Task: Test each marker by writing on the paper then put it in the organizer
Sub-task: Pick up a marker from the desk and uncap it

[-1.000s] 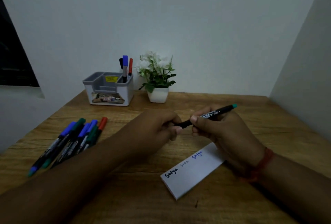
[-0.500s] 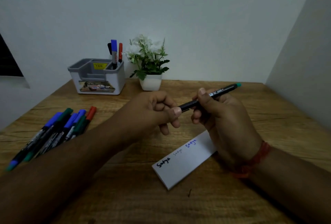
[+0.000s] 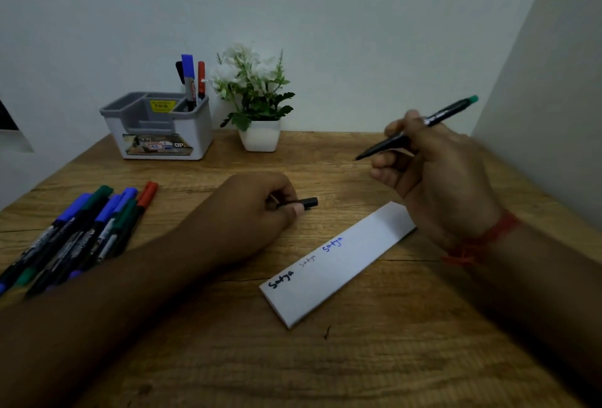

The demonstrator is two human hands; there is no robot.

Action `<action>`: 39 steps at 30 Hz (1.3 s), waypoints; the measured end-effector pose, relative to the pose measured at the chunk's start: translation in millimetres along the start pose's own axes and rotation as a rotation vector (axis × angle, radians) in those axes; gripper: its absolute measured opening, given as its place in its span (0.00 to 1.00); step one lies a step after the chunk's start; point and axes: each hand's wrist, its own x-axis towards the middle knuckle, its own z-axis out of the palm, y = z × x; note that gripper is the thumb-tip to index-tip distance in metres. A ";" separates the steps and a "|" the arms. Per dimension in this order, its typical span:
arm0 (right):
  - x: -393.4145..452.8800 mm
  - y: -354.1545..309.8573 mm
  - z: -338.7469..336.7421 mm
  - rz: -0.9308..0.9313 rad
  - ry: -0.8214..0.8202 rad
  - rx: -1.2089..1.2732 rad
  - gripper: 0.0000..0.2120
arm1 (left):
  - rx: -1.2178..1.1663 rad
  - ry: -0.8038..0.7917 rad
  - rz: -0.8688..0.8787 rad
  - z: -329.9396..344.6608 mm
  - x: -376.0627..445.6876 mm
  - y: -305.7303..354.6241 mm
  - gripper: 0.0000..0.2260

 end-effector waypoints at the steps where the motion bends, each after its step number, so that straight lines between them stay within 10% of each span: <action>1: -1.9 1.2 2.4 0.012 -0.017 -0.009 0.13 | 0.029 -0.011 0.014 2.5 2.5 -1.7 0.05; 13: -7.7 -6.0 4.7 0.029 -0.120 -0.056 0.07 | 0.480 -0.276 -0.077 -4.7 -1.4 -9.7 0.46; 39: -37.3 0.7 -19.2 0.032 -0.271 -0.899 0.05 | 0.548 -0.474 -0.121 -4.3 -6.5 -6.4 0.50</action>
